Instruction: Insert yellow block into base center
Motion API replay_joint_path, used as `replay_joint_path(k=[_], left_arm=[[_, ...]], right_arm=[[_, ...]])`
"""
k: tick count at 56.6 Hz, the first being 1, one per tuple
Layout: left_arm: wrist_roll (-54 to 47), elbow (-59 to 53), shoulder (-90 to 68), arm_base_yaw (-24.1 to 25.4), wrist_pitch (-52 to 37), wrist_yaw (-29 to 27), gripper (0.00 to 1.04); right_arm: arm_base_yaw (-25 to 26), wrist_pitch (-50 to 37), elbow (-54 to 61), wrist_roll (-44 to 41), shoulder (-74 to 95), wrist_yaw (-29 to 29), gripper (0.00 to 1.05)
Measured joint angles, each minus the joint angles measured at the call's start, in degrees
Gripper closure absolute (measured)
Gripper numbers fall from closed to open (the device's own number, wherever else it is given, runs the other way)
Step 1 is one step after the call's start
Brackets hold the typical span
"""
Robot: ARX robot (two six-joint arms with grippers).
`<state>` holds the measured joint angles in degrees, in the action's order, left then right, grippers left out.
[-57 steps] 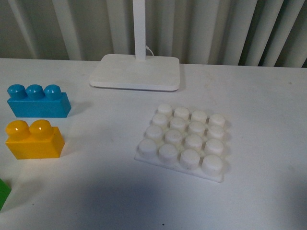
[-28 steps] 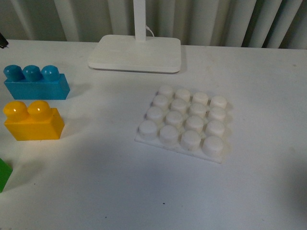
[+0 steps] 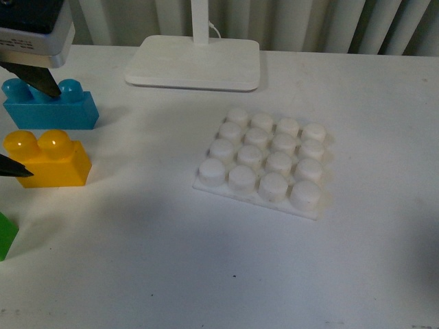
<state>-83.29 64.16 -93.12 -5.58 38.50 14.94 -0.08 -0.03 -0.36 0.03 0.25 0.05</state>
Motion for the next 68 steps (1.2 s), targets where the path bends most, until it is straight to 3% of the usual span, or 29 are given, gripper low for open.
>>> replay_joint_path(k=[41, 50, 65, 68], left_arm=[[1.9, -2.7, -5.4, 1.0, -5.3, -2.7, 0.06], [2.5, -1.8, -6.3, 1.1, -5.4, -2.8, 0.25], [3.0, -0.6, -7.5, 1.1, -5.3, -3.0, 0.68], [3.0, -0.3, -7.5, 1.1, -5.2, -3.1, 0.72]], right_arm=[[0.0, 0.0, 0.0, 0.0, 0.0, 0.0, 0.09], [0.0, 0.0, 0.0, 0.0, 0.0, 0.0, 0.09], [0.0, 0.0, 0.0, 0.0, 0.0, 0.0, 0.09], [0.0, 0.0, 0.0, 0.0, 0.0, 0.0, 0.09]])
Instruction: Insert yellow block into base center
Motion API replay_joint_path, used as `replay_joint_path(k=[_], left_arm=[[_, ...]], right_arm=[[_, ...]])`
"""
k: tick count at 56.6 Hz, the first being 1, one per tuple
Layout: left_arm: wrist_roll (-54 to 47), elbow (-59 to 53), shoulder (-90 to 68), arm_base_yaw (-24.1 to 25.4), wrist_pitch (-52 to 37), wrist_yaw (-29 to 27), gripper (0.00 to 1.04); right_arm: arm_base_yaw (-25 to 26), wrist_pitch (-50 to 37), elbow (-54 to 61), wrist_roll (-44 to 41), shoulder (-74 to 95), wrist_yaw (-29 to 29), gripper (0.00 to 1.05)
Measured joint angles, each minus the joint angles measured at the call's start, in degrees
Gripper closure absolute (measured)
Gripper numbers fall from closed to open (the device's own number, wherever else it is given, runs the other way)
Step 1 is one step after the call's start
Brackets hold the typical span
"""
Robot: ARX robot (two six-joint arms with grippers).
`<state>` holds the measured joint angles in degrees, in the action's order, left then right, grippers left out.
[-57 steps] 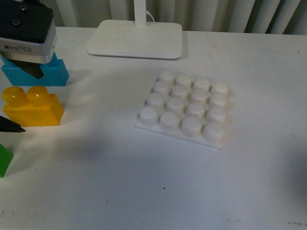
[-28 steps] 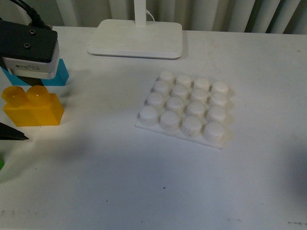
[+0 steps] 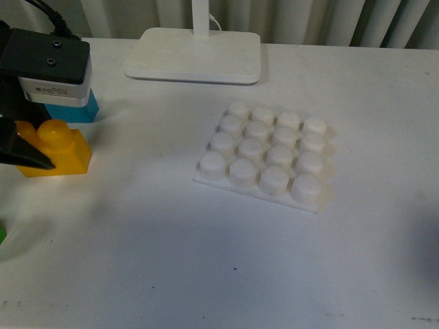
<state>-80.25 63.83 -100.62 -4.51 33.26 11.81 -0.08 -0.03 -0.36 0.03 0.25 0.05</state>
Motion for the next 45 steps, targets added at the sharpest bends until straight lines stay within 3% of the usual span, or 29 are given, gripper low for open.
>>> replay_joint_path(k=[24, 45], left_arm=[[0.6, 4.8, 0.5, -3.6, 2.9, 2.0, 0.73], [1.7, 13.4, -1.0, -13.0, 4.8, 2.7, 0.73]], right_arm=[[0.0, 0.0, 0.0, 0.0, 0.0, 0.0, 0.09], [0.0, 0.0, 0.0, 0.0, 0.0, 0.0, 0.09]])
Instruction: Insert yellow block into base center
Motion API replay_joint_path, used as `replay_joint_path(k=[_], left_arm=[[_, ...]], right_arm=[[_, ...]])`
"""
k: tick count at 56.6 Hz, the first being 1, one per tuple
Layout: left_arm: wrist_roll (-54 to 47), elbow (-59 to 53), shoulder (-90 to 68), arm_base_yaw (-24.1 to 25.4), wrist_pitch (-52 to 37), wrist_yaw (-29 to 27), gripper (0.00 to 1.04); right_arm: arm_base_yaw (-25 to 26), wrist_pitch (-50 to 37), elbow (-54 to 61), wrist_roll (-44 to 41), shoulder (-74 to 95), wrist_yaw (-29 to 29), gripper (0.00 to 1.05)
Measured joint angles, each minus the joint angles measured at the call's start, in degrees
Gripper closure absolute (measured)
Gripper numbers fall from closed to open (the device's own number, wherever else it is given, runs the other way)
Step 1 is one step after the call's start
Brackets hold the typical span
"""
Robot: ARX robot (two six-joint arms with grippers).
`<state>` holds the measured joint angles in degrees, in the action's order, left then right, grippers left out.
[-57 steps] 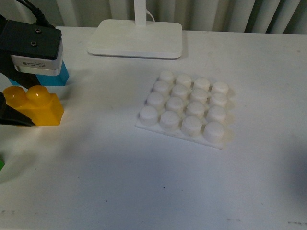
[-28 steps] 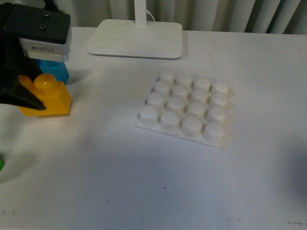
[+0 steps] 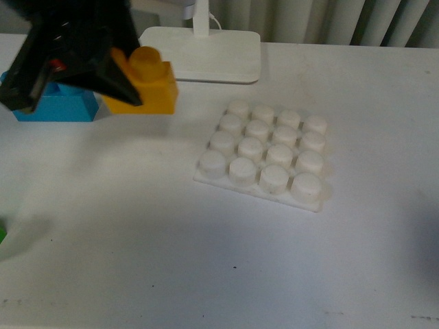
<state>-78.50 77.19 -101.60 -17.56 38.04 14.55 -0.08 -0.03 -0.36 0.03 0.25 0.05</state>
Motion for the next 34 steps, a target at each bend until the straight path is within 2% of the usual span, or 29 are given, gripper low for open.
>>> replay_joint_path(k=[17, 34], left_arm=[[1.6, 9.7, -8.4, -7.9, 2.3, 0.0, 0.73], [2.1, 19.1, -16.3, -11.5, 5.4, -0.5, 0.73]], right_arm=[[0.0, 0.0, 0.0, 0.0, 0.0, 0.0, 0.09], [0.0, 0.0, 0.0, 0.0, 0.0, 0.0, 0.09]])
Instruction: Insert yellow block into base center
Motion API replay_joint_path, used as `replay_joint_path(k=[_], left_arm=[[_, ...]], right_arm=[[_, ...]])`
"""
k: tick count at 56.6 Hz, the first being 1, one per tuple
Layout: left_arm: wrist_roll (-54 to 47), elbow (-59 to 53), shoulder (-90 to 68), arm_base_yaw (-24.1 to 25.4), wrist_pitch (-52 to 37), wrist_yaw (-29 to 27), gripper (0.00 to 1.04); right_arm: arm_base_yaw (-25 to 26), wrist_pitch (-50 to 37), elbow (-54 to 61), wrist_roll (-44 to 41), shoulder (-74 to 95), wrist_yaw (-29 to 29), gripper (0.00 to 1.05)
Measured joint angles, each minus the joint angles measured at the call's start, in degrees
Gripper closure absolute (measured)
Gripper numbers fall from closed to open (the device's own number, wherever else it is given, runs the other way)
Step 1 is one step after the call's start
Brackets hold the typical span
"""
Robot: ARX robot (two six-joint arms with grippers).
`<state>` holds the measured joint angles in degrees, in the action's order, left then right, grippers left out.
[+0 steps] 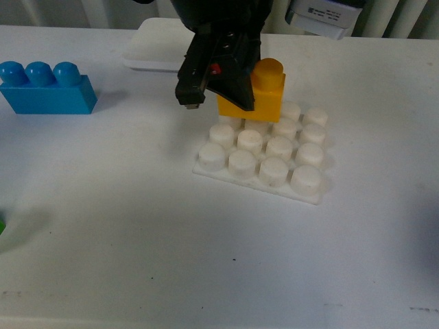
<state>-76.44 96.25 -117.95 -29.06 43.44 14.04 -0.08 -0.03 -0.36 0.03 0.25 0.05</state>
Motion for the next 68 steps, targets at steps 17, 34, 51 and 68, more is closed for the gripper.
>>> replay_joint_path(k=[17, 34, 51, 68], left_arm=[[0.0, 4.8, -4.0, -1.0, 2.1, 0.0, 0.73], [0.0, 6.3, -5.2, -2.2, 3.8, 0.3, 0.73], [0.2, 6.0, -5.8, -2.4, 2.7, -0.7, 0.73], [0.3, 3.1, -6.0, -2.9, -0.5, -1.7, 0.73]], right_arm=[[0.0, 0.0, 0.0, 0.0, 0.0, 0.0, 0.09], [0.0, 0.0, 0.0, 0.0, 0.0, 0.0, 0.09], [0.0, 0.0, 0.0, 0.0, 0.0, 0.0, 0.09], [0.0, 0.0, 0.0, 0.0, 0.0, 0.0, 0.09]])
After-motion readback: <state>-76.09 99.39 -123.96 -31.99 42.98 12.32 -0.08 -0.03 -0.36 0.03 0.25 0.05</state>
